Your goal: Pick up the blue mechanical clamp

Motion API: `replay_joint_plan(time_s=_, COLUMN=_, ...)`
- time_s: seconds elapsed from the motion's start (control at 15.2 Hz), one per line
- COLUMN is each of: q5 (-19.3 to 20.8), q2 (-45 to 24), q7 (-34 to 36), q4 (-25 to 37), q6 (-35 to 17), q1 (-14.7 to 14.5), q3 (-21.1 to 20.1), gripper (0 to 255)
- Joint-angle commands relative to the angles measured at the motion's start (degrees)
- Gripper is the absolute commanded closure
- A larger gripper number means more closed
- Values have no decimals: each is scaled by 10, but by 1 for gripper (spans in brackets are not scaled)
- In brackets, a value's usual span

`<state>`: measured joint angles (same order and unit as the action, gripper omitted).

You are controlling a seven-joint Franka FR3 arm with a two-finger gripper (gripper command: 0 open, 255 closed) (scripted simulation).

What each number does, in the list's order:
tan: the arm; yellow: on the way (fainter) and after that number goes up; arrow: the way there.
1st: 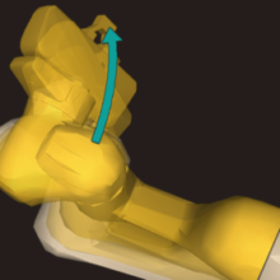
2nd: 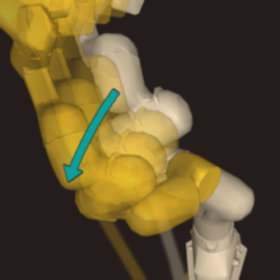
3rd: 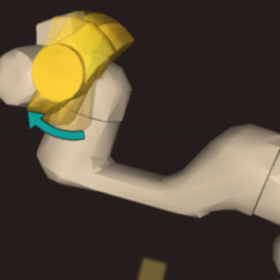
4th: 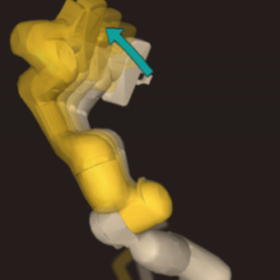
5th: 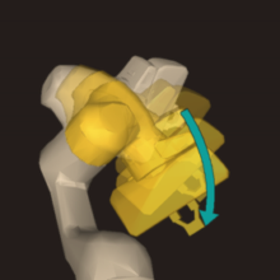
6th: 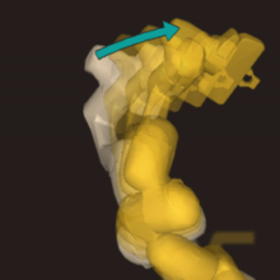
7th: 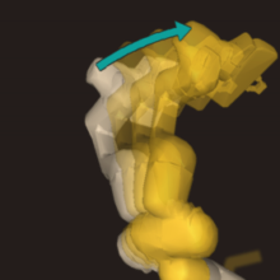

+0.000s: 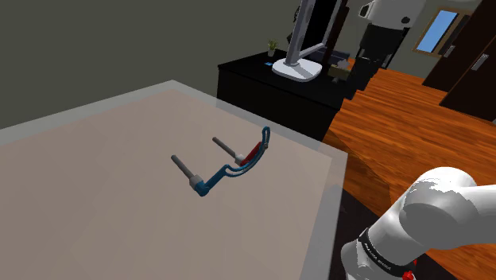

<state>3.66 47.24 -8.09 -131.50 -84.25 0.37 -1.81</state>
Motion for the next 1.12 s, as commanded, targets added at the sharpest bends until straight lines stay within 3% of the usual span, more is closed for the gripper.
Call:
replay_joint_plan(time_s=0.0, q5=0, q2=0, q7=0, q4=0, q6=0, q1=0, q3=0, gripper=0)
replay_joint_plan(time_s=0.53, q5=-46, q2=-95, q7=66, q4=-29, q6=-103, q1=-21, q3=-61, gripper=0)
replay_joint_plan(time_s=1.06, q5=-72, q2=-227, q7=129, q4=-15, q6=-202, q1=-37, q3=-120, gripper=0)
